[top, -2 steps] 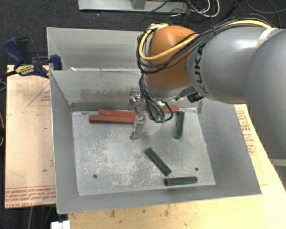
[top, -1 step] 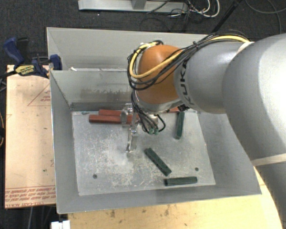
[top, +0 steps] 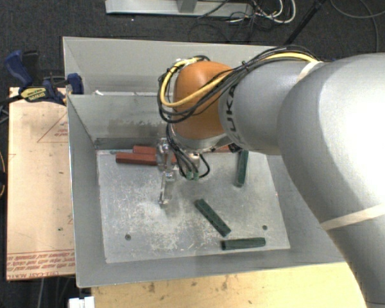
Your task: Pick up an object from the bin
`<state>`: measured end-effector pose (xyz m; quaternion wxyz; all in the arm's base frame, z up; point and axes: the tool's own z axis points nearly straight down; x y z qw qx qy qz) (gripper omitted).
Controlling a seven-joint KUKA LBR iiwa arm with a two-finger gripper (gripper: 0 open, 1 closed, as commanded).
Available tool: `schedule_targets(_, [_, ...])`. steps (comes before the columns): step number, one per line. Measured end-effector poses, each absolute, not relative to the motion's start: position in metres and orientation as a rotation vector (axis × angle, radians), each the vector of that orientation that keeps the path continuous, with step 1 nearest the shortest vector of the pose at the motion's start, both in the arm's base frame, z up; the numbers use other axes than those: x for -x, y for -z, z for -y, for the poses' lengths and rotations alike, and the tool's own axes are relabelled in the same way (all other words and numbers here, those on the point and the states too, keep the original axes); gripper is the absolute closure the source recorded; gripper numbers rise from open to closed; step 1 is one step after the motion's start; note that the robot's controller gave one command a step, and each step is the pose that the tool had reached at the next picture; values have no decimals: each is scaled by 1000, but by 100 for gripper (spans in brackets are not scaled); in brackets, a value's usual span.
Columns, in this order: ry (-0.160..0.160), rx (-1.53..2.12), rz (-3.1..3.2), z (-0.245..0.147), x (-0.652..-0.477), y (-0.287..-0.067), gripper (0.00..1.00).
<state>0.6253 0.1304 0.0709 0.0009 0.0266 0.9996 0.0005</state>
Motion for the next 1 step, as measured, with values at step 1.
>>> schedule_targets(1, [-3, -372, -3114, -179, -632, -72, 0])
